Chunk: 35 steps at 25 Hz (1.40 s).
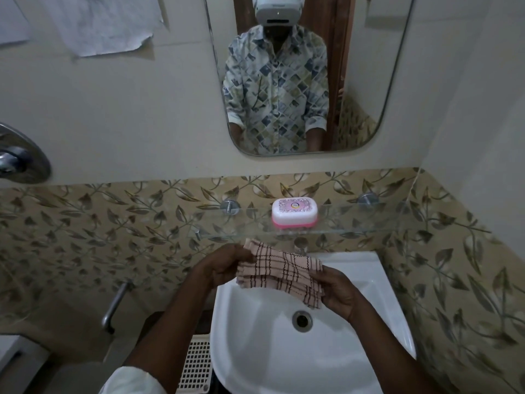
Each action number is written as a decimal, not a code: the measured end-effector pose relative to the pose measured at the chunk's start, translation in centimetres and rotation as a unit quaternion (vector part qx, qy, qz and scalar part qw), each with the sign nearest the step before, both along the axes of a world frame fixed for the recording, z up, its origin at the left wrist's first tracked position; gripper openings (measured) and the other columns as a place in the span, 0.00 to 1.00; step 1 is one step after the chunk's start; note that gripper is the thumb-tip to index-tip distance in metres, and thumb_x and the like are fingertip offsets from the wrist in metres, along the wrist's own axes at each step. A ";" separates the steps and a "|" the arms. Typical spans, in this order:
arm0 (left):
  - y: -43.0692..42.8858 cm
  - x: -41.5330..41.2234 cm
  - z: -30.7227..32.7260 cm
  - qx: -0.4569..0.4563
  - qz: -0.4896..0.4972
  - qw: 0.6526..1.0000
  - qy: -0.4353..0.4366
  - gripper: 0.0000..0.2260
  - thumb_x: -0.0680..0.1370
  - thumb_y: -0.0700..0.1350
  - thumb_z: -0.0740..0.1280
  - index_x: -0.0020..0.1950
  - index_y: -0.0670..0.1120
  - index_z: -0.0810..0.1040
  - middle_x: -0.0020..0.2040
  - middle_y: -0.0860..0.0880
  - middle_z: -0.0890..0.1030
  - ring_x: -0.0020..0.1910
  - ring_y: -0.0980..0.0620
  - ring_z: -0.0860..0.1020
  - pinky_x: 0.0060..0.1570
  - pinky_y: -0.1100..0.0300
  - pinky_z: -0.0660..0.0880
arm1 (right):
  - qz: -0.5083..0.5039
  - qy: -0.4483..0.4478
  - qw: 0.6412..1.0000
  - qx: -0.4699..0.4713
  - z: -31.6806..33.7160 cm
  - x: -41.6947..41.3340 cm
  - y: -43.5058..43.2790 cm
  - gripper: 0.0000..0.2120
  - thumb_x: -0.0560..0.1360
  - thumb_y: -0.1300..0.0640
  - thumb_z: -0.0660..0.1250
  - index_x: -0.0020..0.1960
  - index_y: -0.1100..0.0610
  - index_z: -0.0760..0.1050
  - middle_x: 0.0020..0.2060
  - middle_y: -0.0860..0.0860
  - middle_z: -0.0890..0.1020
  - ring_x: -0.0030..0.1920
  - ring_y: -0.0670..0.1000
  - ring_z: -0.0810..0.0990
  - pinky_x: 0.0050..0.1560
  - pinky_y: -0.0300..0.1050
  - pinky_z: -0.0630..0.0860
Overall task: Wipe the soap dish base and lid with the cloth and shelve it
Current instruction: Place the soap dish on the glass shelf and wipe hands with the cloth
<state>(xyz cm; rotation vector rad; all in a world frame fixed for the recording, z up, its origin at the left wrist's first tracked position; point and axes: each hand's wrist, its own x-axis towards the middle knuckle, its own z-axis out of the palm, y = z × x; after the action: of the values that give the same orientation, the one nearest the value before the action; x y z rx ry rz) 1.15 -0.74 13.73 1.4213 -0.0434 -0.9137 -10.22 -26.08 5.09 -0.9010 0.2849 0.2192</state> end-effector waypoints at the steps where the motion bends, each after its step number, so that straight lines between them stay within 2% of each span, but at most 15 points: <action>1: 0.4 -0.3 -0.7 -0.004 0.010 1.000 0.027 0.11 0.75 0.28 0.60 0.50 0.31 0.81 0.47 0.35 0.84 0.40 0.43 0.84 0.44 0.52 0.82 | -0.016 0.006 0.999 -0.045 0.4 0.0 -1.0 0.20 0.75 0.66 0.67 0.66 0.68 0.74 0.58 0.65 0.82 0.54 0.61 0.84 0.50 0.51 0.83; 4: 0.3 -1.1 -2.3 -0.010 0.028 0.999 0.019 0.11 0.79 0.32 0.62 0.57 0.32 0.79 0.51 0.35 0.84 0.44 0.42 0.84 0.41 0.52 0.83 | -0.076 -0.016 0.976 -0.203 2.9 0.7 -1.8 0.13 0.77 0.68 0.65 0.61 0.63 0.77 0.52 0.61 0.86 0.50 0.57 0.86 0.44 0.49 0.83; 7: -0.3 -1.2 -3.2 -0.025 0.061 0.998 -0.012 0.12 0.80 0.39 0.66 0.61 0.35 0.79 0.54 0.35 0.82 0.50 0.40 0.79 0.49 0.48 0.79 | -0.150 -0.035 0.941 -0.302 4.7 1.3 -0.7 0.09 0.80 0.65 0.64 0.58 0.58 0.77 0.52 0.58 0.85 0.51 0.57 0.85 0.50 0.54 0.82; 8: -0.5 -1.2 -3.3 -0.033 0.080 0.996 -0.004 0.12 0.79 0.39 0.67 0.59 0.35 0.80 0.52 0.36 0.82 0.48 0.41 0.80 0.49 0.48 0.79 | -0.174 -0.021 0.941 -0.289 4.8 1.3 -0.5 0.09 0.79 0.65 0.65 0.58 0.60 0.77 0.52 0.59 0.84 0.51 0.59 0.84 0.52 0.56 0.81; 11: -0.9 -1.5 -3.5 0.008 0.144 0.989 -0.029 0.08 0.78 0.42 0.69 0.52 0.39 0.83 0.44 0.40 0.80 0.34 0.48 0.77 0.36 0.58 0.77 | -0.169 0.043 0.973 -0.152 4.8 1.0 -0.8 0.13 0.77 0.69 0.65 0.61 0.73 0.74 0.52 0.70 0.80 0.47 0.64 0.80 0.46 0.56 0.77; 14: -1.3 -1.9 -4.3 -0.002 0.171 0.985 -0.038 0.07 0.78 0.40 0.68 0.53 0.39 0.82 0.46 0.41 0.82 0.37 0.47 0.79 0.36 0.57 0.78 | -0.100 0.099 0.989 -0.041 4.6 0.4 -1.5 0.17 0.78 0.72 0.60 0.66 0.75 0.70 0.61 0.72 0.75 0.61 0.69 0.76 0.61 0.62 0.74; 16: -1.4 -2.6 -5.0 0.004 0.173 0.985 -0.019 0.05 0.79 0.36 0.67 0.52 0.36 0.81 0.43 0.40 0.84 0.37 0.46 0.81 0.36 0.57 0.79 | -0.067 0.135 0.988 -0.027 3.9 0.2 -1.6 0.20 0.77 0.75 0.56 0.69 0.73 0.67 0.65 0.72 0.73 0.67 0.69 0.71 0.67 0.65 0.69; 19: 0.7 -3.2 -5.8 0.032 0.194 0.981 -0.005 0.04 0.78 0.33 0.67 0.45 0.40 0.79 0.38 0.43 0.82 0.33 0.49 0.79 0.34 0.59 0.76 | -0.039 0.173 0.982 -0.067 2.9 1.1 -0.1 0.22 0.76 0.77 0.54 0.70 0.72 0.66 0.66 0.71 0.72 0.67 0.69 0.71 0.69 0.65 0.67; 21: 4.0 -3.1 -6.1 0.041 0.203 0.978 0.005 0.04 0.78 0.33 0.67 0.45 0.40 0.77 0.35 0.45 0.80 0.30 0.51 0.77 0.31 0.61 0.74 | -0.008 0.179 0.979 -0.095 2.5 2.4 2.8 0.22 0.77 0.77 0.54 0.70 0.72 0.67 0.61 0.69 0.77 0.65 0.67 0.73 0.66 0.62 0.69; 24: 10.9 -3.0 -7.6 0.050 0.242 0.969 0.012 0.04 0.79 0.32 0.63 0.51 0.37 0.77 0.31 0.45 0.80 0.28 0.49 0.77 0.27 0.61 0.75 | 0.046 0.184 0.972 -0.136 0.9 3.9 9.5 0.19 0.78 0.76 0.54 0.68 0.70 0.69 0.49 0.63 0.83 0.54 0.64 0.79 0.50 0.58 0.80; 26: 15.4 -2.2 -8.9 0.111 0.282 0.952 -0.041 0.05 0.78 0.32 0.66 0.52 0.37 0.78 0.29 0.48 0.80 0.27 0.51 0.74 0.25 0.63 0.73 | 0.059 0.186 0.964 -0.178 -0.5 5.1 14.8 0.18 0.78 0.75 0.55 0.65 0.66 0.73 0.53 0.63 0.82 0.48 0.61 0.81 0.43 0.55 0.81; 28: 19.7 -1.4 -10.4 0.167 0.313 0.931 -0.080 0.04 0.77 0.33 0.68 0.48 0.41 0.80 0.29 0.50 0.79 0.25 0.53 0.74 0.22 0.65 0.71 | 0.054 0.174 0.957 -0.225 -2.4 6.5 20.6 0.18 0.77 0.74 0.57 0.62 0.62 0.74 0.53 0.61 0.82 0.46 0.60 0.82 0.37 0.53 0.81; 31: 26.1 0.3 -14.4 0.227 0.354 0.903 -0.084 0.07 0.78 0.32 0.67 0.44 0.43 0.80 0.30 0.49 0.79 0.23 0.56 0.76 0.23 0.66 0.73 | 0.015 0.143 0.940 -0.310 -6.1 8.8 29.5 0.21 0.73 0.72 0.57 0.63 0.59 0.75 0.56 0.58 0.81 0.51 0.60 0.82 0.45 0.53 0.83; 33: 29.3 1.0 -18.2 0.247 0.360 0.896 -0.083 0.08 0.78 0.31 0.64 0.47 0.40 0.81 0.34 0.44 0.79 0.28 0.51 0.75 0.29 0.62 0.73 | 0.024 0.136 0.914 -0.380 -9.6 9.9 33.8 0.24 0.73 0.70 0.58 0.67 0.57 0.73 0.57 0.54 0.80 0.46 0.55 0.81 0.46 0.44 0.80; 35: 31.3 1.3 -23.5 0.276 0.353 0.891 -0.077 0.09 0.78 0.30 0.62 0.52 0.37 0.81 0.39 0.41 0.79 0.32 0.49 0.74 0.33 0.58 0.73 | 0.037 0.153 0.895 -0.417 -14.8 10.5 36.9 0.24 0.74 0.70 0.59 0.69 0.61 0.70 0.60 0.59 0.79 0.53 0.59 0.80 0.52 0.45 0.78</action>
<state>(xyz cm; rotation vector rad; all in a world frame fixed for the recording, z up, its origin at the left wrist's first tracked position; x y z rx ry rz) 2.49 30.59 -9.76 1.8438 0.6257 -0.1952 0.28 10.81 -9.74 -1.7380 0.6667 0.3186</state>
